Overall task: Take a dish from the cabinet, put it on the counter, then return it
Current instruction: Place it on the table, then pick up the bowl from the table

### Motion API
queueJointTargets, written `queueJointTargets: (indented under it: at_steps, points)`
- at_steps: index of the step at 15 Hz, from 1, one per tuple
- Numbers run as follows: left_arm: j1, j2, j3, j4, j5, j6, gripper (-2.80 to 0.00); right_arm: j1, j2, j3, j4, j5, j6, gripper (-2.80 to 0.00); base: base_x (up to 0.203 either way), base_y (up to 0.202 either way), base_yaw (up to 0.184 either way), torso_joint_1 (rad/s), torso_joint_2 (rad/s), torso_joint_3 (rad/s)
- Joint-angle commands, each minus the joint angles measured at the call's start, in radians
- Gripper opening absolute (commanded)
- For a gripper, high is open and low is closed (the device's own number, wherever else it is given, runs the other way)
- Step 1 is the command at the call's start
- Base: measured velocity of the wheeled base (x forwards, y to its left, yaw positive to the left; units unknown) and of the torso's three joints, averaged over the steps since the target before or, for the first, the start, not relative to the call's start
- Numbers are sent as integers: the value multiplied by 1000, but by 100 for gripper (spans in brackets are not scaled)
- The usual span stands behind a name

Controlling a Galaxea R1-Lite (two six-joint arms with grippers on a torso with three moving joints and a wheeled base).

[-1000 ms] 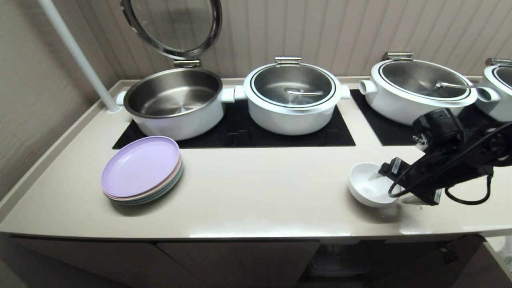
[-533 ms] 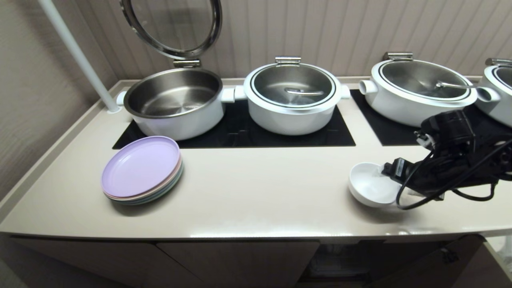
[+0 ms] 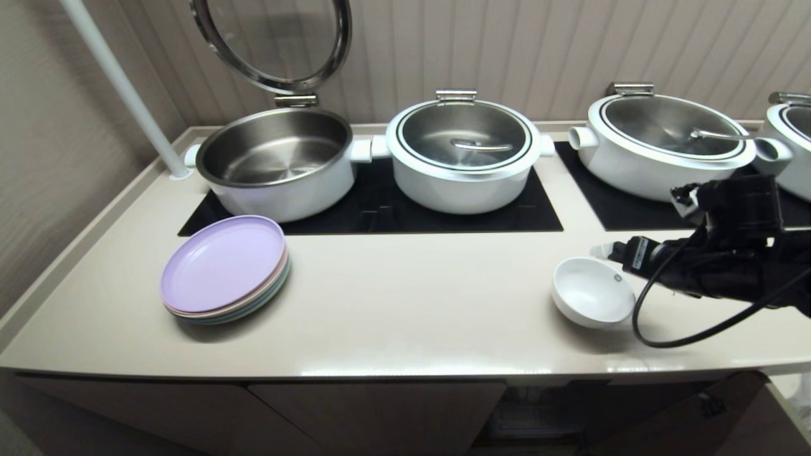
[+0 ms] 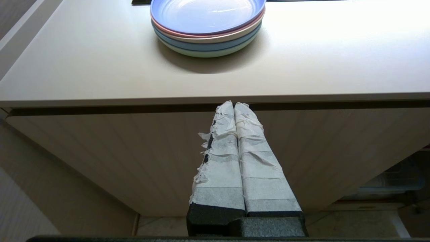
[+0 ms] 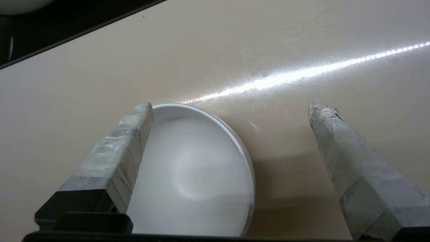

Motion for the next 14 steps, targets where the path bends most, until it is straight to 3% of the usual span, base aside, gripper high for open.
queueJointTargets:
  at_steps: [1, 4, 8, 9, 14]
  points:
    - [0, 0, 0, 0, 0, 0, -280, 0, -32, 37, -17, 1, 0, 0, 0, 0, 0, 0, 0, 0]
    - [0, 0, 0, 0, 0, 0, -280, -1, -81, 106, -46, 1, 1, 0, 0, 0, 0, 0, 0, 0]
    - [0, 0, 0, 0, 0, 0, -280, 0, -142, 220, -200, 1, -2, 0, 0, 0, 0, 0, 0, 0]
    - [0, 0, 0, 0, 0, 0, -280, 0, -156, 236, -210, 1, -13, -280, 0, 0, 0, 0, 0, 0]
    - [0, 0, 0, 0, 0, 0, -280, 0, -261, 343, -257, 1, -45, -280, 0, 0, 0, 0, 0, 0]
